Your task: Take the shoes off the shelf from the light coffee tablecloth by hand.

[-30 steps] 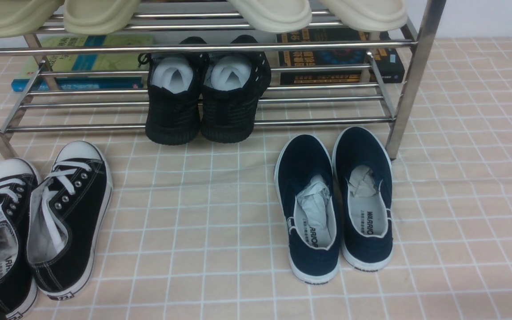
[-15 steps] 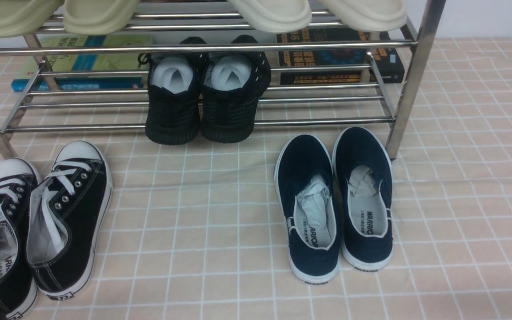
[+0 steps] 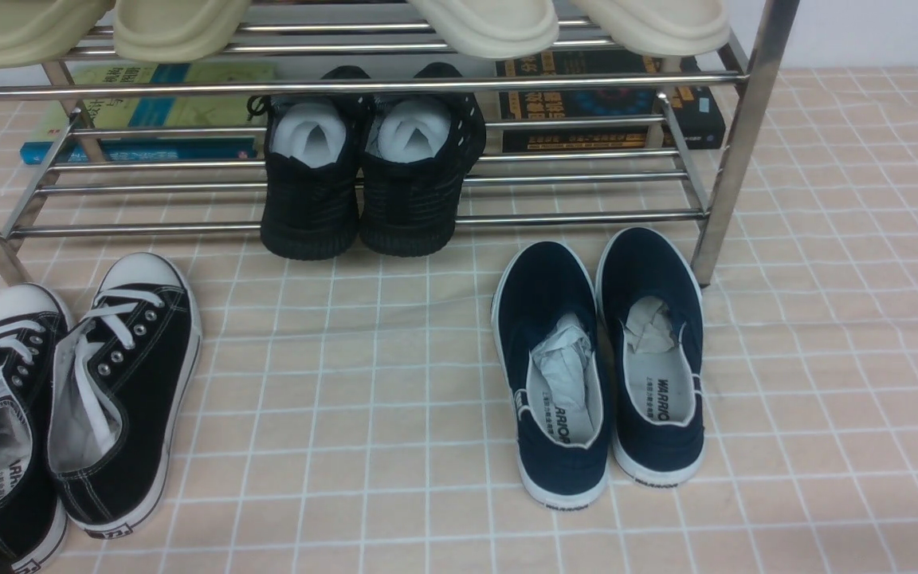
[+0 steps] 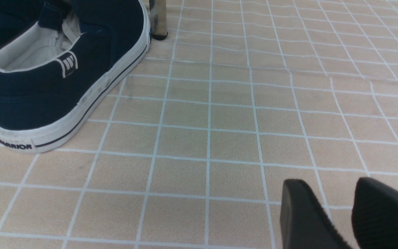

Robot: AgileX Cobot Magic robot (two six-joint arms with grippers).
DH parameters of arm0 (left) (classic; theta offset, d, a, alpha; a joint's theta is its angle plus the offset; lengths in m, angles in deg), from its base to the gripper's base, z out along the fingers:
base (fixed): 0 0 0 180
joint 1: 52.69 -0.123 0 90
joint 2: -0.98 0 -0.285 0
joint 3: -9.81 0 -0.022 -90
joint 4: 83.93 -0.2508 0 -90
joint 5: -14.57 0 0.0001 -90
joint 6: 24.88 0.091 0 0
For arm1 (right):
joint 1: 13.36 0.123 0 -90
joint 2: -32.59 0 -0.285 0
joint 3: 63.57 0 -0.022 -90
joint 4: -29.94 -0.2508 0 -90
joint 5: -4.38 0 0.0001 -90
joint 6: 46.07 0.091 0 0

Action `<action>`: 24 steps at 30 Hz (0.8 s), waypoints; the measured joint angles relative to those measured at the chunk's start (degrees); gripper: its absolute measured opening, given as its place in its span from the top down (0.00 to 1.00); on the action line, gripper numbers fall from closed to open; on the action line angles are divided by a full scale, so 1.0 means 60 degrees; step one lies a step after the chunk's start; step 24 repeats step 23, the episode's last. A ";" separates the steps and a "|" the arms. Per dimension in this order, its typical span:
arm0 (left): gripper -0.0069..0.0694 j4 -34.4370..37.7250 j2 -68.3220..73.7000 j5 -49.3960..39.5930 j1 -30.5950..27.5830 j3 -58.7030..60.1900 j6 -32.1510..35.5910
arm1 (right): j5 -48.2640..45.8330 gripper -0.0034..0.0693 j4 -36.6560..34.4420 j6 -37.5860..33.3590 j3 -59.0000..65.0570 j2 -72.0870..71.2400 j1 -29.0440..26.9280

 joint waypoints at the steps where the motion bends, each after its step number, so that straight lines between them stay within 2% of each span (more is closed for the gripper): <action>1: 0.82 0.0000 0.0000 0.0000 0.0000 0.0000 0.0000 | 0.0000 0.62 0.0000 0.0000 0.0000 0.0000 0.0000; 24: 0.79 -0.0008 0.0000 0.0000 0.0000 0.0000 0.0000 | 0.0000 0.62 0.0000 0.0000 0.0000 0.0000 0.0000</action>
